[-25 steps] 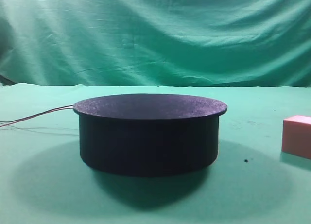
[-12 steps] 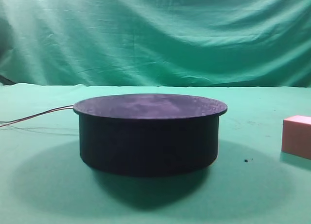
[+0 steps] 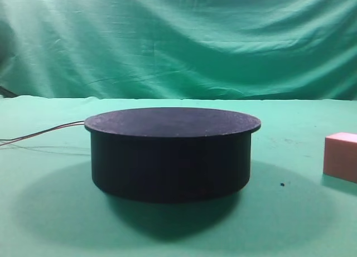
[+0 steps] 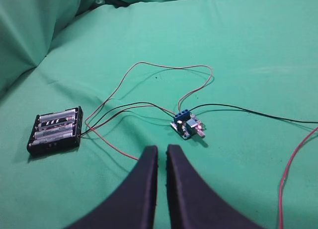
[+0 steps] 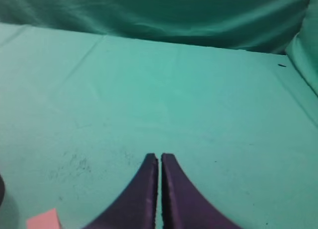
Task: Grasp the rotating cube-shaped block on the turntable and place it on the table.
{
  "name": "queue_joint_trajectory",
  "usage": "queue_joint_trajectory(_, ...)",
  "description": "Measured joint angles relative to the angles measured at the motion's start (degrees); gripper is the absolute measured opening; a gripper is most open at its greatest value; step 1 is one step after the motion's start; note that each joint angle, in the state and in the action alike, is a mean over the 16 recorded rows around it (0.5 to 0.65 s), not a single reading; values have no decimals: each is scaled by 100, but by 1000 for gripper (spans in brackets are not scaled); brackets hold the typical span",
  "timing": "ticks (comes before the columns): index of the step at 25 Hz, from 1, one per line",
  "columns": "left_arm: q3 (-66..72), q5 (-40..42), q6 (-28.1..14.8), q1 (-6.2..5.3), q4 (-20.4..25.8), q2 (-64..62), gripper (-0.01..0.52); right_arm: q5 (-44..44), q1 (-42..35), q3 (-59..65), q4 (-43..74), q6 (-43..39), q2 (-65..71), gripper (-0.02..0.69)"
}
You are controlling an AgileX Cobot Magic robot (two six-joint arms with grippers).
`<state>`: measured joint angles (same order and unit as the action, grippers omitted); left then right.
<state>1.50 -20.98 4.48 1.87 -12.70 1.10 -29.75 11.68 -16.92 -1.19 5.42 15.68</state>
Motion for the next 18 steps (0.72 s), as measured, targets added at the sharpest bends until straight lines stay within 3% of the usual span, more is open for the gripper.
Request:
queue_joint_trajectory(7, 0, 0, 0, 0, 0, 0, 0, 638, -660, 1225, -198, -14, -1207, 0)
queue_joint_trajectory(18, 0, 0, 0, 0, 0, 0, 0, 786, -831, 1845, -246, -25, -1625, 0)
